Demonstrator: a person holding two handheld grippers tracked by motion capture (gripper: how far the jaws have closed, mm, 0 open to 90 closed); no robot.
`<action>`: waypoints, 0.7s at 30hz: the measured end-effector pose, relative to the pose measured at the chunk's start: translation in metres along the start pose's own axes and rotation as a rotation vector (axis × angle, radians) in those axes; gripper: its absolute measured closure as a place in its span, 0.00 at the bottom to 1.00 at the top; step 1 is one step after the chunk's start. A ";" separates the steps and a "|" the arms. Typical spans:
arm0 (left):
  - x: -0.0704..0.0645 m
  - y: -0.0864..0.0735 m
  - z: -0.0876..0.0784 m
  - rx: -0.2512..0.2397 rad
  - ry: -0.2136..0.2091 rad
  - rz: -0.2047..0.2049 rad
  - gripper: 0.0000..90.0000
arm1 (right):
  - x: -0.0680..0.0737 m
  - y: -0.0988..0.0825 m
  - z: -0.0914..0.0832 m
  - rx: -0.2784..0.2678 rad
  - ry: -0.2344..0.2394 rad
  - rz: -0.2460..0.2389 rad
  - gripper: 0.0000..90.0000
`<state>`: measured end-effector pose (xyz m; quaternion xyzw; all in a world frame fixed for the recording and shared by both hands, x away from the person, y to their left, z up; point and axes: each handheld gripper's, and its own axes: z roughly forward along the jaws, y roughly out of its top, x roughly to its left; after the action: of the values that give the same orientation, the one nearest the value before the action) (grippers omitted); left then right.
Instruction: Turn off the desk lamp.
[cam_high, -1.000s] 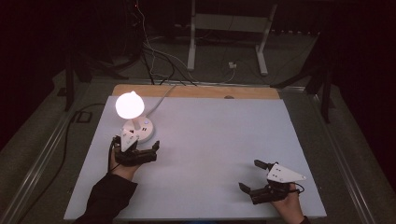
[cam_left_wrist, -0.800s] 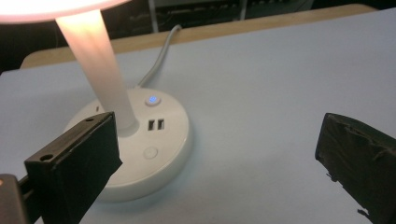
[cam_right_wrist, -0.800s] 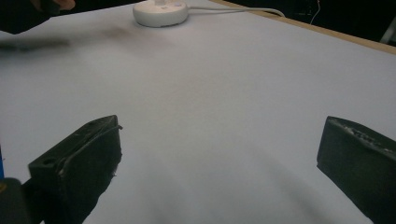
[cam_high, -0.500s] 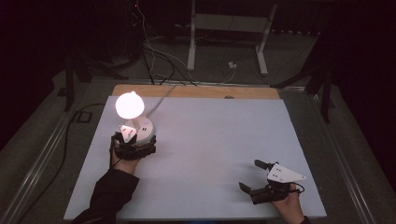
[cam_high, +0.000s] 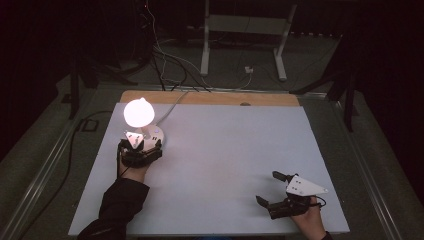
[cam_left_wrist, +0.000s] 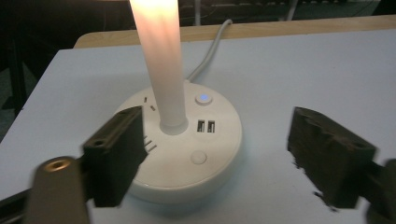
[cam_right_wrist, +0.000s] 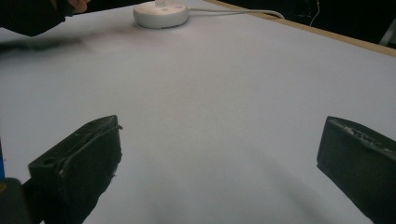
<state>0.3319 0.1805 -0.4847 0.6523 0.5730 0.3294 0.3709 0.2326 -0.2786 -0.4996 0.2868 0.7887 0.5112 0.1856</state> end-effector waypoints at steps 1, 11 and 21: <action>0.000 0.000 0.001 0.002 0.007 0.001 0.30 | 0.000 0.000 0.000 -0.001 0.000 0.003 0.00; 0.001 -0.002 0.008 0.018 0.017 -0.010 0.68 | 0.000 -0.001 0.000 0.005 0.006 0.006 0.00; 0.006 -0.003 0.014 0.025 -0.016 -0.015 0.88 | 0.000 -0.001 0.001 0.008 0.011 0.004 0.00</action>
<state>0.3432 0.1849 -0.4944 0.6553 0.5788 0.3143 0.3699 0.2330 -0.2783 -0.5006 0.2863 0.7910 0.5102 0.1789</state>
